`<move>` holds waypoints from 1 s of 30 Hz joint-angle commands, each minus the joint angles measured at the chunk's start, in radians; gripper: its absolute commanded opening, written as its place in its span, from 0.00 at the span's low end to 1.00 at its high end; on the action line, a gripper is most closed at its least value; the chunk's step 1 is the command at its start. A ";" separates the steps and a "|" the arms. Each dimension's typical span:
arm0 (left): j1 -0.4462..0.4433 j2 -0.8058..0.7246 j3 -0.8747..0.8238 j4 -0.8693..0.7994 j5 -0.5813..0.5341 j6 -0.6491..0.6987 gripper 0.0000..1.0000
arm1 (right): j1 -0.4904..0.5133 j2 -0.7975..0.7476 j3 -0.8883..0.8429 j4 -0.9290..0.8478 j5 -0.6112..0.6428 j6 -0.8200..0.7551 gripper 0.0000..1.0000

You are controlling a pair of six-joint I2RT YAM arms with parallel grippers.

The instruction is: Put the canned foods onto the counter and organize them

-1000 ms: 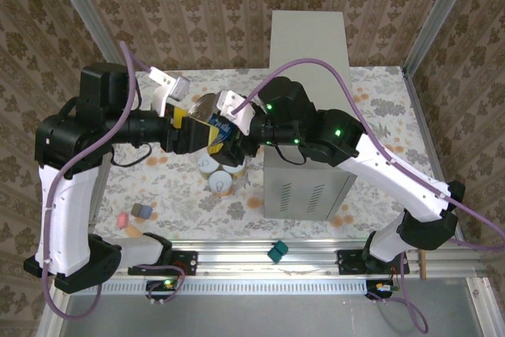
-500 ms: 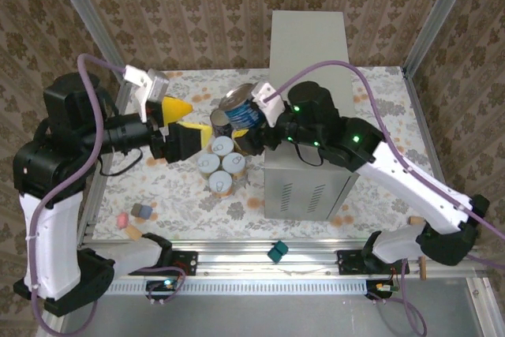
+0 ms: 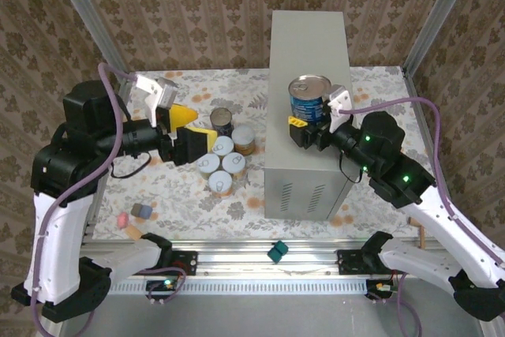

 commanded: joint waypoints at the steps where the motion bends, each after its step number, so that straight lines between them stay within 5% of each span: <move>1: -0.005 -0.020 -0.020 0.054 0.011 -0.016 1.00 | -0.016 -0.047 -0.030 0.117 0.027 0.013 0.70; 30: -0.004 -0.039 -0.097 0.128 0.031 -0.049 1.00 | -0.018 -0.140 0.010 -0.043 0.026 -0.021 0.97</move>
